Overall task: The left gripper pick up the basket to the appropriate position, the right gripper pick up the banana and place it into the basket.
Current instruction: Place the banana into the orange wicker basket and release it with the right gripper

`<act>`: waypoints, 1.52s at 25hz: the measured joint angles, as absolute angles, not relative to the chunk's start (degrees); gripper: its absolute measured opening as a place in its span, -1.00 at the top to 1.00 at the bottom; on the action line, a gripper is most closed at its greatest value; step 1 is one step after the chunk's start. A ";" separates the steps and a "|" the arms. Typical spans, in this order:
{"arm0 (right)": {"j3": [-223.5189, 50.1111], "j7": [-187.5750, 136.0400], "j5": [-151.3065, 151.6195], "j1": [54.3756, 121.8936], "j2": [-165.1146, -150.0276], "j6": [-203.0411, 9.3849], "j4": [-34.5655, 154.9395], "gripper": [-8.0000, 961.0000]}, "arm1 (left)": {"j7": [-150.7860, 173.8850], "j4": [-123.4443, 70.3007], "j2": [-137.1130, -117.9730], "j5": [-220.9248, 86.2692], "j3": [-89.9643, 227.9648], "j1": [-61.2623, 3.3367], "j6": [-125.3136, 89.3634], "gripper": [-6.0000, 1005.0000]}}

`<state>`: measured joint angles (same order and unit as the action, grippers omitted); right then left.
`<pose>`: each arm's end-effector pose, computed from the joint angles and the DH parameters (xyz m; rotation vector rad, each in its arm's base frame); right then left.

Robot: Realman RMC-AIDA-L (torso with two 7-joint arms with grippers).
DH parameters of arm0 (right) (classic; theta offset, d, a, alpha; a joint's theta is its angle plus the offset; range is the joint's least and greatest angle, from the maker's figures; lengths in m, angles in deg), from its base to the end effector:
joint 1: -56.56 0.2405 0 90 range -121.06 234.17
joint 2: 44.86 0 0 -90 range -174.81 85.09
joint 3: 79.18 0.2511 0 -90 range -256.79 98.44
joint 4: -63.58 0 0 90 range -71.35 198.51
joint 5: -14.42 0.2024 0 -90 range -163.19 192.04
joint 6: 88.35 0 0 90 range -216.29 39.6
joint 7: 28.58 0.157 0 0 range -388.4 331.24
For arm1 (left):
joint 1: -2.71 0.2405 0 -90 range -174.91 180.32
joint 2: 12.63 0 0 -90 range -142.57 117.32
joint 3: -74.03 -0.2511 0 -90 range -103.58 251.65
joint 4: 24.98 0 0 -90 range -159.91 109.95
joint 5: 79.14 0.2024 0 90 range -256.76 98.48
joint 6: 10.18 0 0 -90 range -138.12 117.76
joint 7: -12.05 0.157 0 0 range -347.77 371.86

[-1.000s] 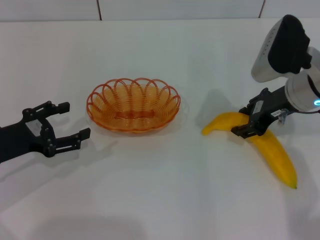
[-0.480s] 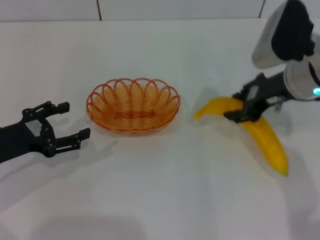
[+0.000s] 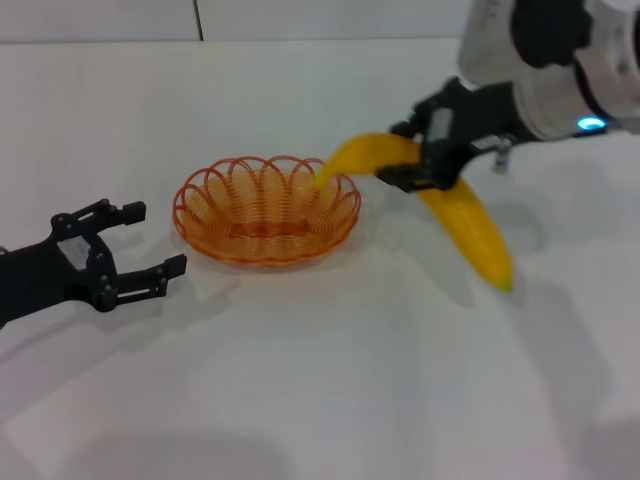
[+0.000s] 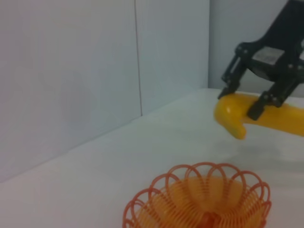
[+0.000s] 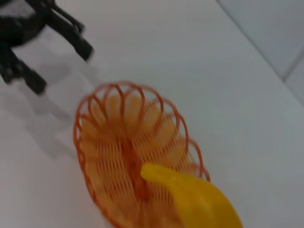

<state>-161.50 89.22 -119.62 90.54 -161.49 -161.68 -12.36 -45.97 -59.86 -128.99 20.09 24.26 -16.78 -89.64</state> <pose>0.1498 0.3749 -0.0146 -2.7453 0.1784 -0.2050 -0.3044 0.3027 -0.0009 -2.5386 -0.3763 -0.5627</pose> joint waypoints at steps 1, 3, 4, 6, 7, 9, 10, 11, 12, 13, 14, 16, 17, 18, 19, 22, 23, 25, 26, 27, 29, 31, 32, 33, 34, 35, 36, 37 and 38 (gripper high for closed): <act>-162.17 89.18 -119.42 91.44 -161.50 -161.19 -12.19 -0.10 | -45.98 -59.86 -128.99 20.09 24.24 -16.90 -89.64 -0.78; -163.59 89.24 -119.34 92.99 -161.56 -160.05 -11.85 -0.11 | -45.98 -59.86 -128.99 20.08 24.22 -17.08 -89.63 -0.78; -164.68 89.35 -119.34 93.80 -161.57 -159.30 -11.70 -0.11 | -45.98 -59.87 -129.00 20.09 24.21 -17.20 -89.63 -0.78; -166.61 89.64 -119.36 95.26 -161.58 -157.81 -11.31 -0.12 | -45.98 -59.87 -128.99 20.08 24.20 -17.37 -89.64 -0.78; -167.58 89.87 -119.47 96.20 -161.61 -156.95 -10.83 -0.12 | -45.98 -59.87 -128.99 20.09 24.20 -17.43 -89.65 -0.78; -169.42 90.51 -119.68 98.06 -161.64 -155.43 -9.62 -0.12 | -45.97 -59.88 -129.02 20.09 24.20 -17.58 -89.68 -0.78; -170.10 90.80 -119.76 98.99 -161.64 -154.90 -8.89 -0.13 | -45.96 -59.88 -129.04 20.09 24.20 -17.77 -89.71 -0.78; -170.72 90.99 -119.80 99.84 -161.64 -154.52 -8.07 -0.13 | -45.96 -59.87 -129.05 20.09 24.19 -17.90 -89.72 -0.78; -171.25 91.06 -119.79 100.61 -161.66 -154.24 -7.35 -0.13 | -45.96 -59.87 -129.06 20.09 24.15 -18.14 -89.75 -0.78; -171.96 91.26 -119.81 101.38 -161.71 -153.90 -6.60 -0.13 | -45.97 -59.86 -129.06 20.09 24.05 -18.30 -89.77 -0.78; -172.83 91.56 -119.82 102.12 -161.76 -153.48 -5.81 -0.14 | -45.97 -59.84 -129.07 20.09 23.90 -18.43 -89.80 -0.78; -175.32 92.58 -119.88 103.40 -161.78 -152.39 -4.59 -0.14 | -45.98 -59.83 -129.08 20.09 23.50 -18.50 -89.85 -0.78; -176.57 93.11 -119.90 104.02 -161.79 -151.94 -4.08 -0.14 | -45.98 -59.83 -129.08 20.09 23.40 -18.50 -89.85 -0.78; -178.24 93.80 -119.97 104.79 -161.79 -151.34 -3.46 -0.15 | -45.97 -59.82 -129.08 20.09 23.33 -18.51 -89.83 -0.78; -179.14 94.16 -119.97 105.23 -161.78 -151.00 -3.17 -0.15 | -45.97 -59.81 -129.08 20.09 23.31 -18.52 -89.81 -0.78; -181.65 94.79 -120.02 106.44 -161.80 -149.62 -1.70 -0.16 | -45.95 -59.76 -129.08 20.09 23.28 -18.74 -89.74 -0.78; -181.95 94.84 -120.01 106.66 -161.81 -149.16 -1.28 -0.16 | -45.94 -59.75 -129.09 20.09 23.24 -18.81 -89.74 -0.78; -182.34 94.91 -120.04 107.05 -161.86 -148.18 -0.36 -0.17 | -45.93 -59.72 -129.09 20.09 23.10 -18.94 -89.73 -0.78; -182.46 94.93 -120.04 107.21 -161.88 -147.69 0.06 -0.17 | -45.94 -59.67 -129.11 20.09 23.08 -18.95 -89.72 -0.78; -182.52 94.95 -120.04 107.32 -161.87 -147.21 0.40 -0.17 | -45.94 -59.48 -129.15 20.09 23.06 -18.96 -89.71 -0.78; -182.76 94.96 -120.05 107.34 -161.87 -146.38 0.81 -0.18 | -45.65 -58.83 -129.23 20.09 23.05 -18.96 -89.57 -0.78; -183.10 94.96 -120.05 107.35 -161.87 -145.48 1.18 -0.18 | -45.19 -58.38 -129.26 19.99 23.06 -18.96 -89.35 -0.78; -183.23 94.97 -120.05 107.36 -161.86 -145.20 1.36 -0.18 | -45.01 -58.28 -129.30 19.90 23.09 -18.95 -89.29 -0.78; -183.31 94.97 -120.05 107.36 -161.86 -145.04 1.47 -0.19 | -44.83 -58.26 -129.35 19.81 23.14 -18.95 -89.26 -0.78; -183.33 94.97 -120.05 107.36 -161.85 -144.98 1.57 -0.19 | -44.66 -58.16 -129.41 19.65 23.21 -18.94 -89.27 -0.78; -183.35 94.98 -120.05 107.36 -161.85 -144.97 1.62 -0.19 | -44.33 -57.95 -129.47 19.35 23.30 -18.94 -89.26 -0.78; -183.35 94.98 -120.05 107.39 -161.84 -144.95 1.65 -0.19 | -43.94 -57.73 -129.49 18.94 23.38 -18.92 -89.26 -0.78; -183.36 94.98 -120.05 107.51 -161.84 -144.95 1.68 -0.20 | -43.45 -57.39 -129.50 18.37 23.43 -18.83 -89.26 -0.78; -183.38 94.99 -120.05 107.68 -161.84 -144.94 1.69 -0.20 | -42.75 -56.95 -129.51 17.60 23.46 -18.69 -89.26 -0.78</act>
<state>-183.38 94.99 -120.05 107.68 -161.84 -144.94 1.69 -42.75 -56.95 -129.51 17.60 23.46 -18.69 -89.26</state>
